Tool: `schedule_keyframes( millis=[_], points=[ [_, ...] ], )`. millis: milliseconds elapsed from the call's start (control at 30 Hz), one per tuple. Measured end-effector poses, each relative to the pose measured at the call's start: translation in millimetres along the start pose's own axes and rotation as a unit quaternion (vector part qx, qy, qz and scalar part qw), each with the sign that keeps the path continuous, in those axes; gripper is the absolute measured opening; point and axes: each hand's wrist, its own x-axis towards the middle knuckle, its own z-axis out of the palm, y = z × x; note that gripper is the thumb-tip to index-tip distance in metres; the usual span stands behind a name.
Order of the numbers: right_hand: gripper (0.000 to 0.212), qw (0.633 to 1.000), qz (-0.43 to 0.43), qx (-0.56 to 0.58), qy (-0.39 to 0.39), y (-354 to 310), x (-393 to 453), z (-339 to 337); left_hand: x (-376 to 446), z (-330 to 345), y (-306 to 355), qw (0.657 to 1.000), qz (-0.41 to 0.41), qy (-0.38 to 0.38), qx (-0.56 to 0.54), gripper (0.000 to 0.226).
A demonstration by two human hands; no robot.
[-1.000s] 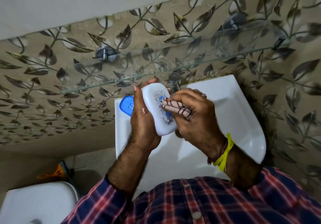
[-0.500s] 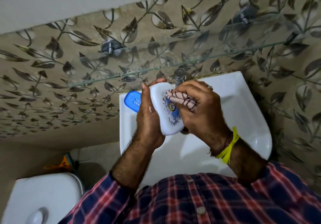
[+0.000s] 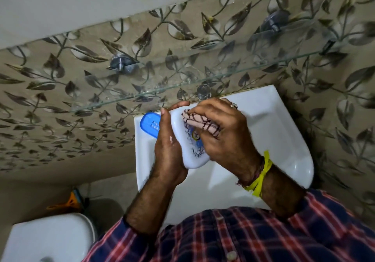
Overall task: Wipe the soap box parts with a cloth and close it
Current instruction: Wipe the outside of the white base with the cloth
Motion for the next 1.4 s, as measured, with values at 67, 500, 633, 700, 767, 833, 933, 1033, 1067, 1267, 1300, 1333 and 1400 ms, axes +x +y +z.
schedule_keyframes(
  millis=[67, 500, 633, 700, 767, 833, 933, 1033, 1067, 1267, 1300, 1333, 1400],
  points=[
    [0.034, 0.999, 0.046, 0.002, 0.026, 7, 4, -2, -1, 2, -1, 1.0, -0.018, 0.007, 0.006, 0.074],
    [0.03, 0.999, 0.02, 0.024, -0.027, 2, -6, -1, 3, -7, 0, 0.999, -0.018, -0.008, -0.048, 0.086],
    [0.025, 0.997, 0.067, 0.022, 0.022, 9, -6, -5, 2, -3, 0, 0.999, -0.018, -0.009, -0.029, 0.089],
    [0.025, 0.999, 0.044, 0.017, 0.009, 7, -10, -4, 4, -4, -1, 1.0, -0.004, -0.007, -0.016, 0.087],
    [0.026, 1.0, 0.014, 0.011, -0.017, 4, -19, -1, 9, -9, 1, 0.999, 0.029, 0.003, 0.013, 0.084],
    [0.026, 0.999, 0.044, 0.007, -0.012, 7, -19, -1, 9, -9, 2, 1.0, 0.013, -0.009, 0.002, 0.084],
    [0.023, 0.998, 0.055, 0.001, 0.015, 11, -12, -5, 10, -11, 0, 1.0, -0.005, -0.023, -0.001, 0.079],
    [0.021, 1.0, -0.018, 0.009, -0.018, 8, -24, -7, 14, -14, 1, 0.999, 0.005, -0.046, 0.001, 0.077],
    [0.021, 1.0, -0.015, 0.008, -0.02, 8, -26, -8, 14, -13, 3, 0.999, 0.0, -0.047, 0.001, 0.083],
    [0.024, 1.0, -0.018, -0.004, -0.018, 10, -25, -9, 18, -10, 4, 0.997, -0.033, -0.054, -0.048, 0.074],
    [0.024, 0.999, -0.03, -0.008, -0.03, 9, -28, -10, 18, -10, 4, 0.997, -0.031, -0.052, -0.048, 0.079],
    [0.022, 0.999, -0.028, -0.013, -0.029, 10, -29, -11, 18, -10, 4, 0.998, -0.025, -0.046, -0.04, 0.08],
    [0.015, 1.0, 0.005, -0.009, 0.002, 12, -25, -10, 18, -11, 0, 0.999, -0.017, -0.033, -0.032, 0.067]
  ],
)
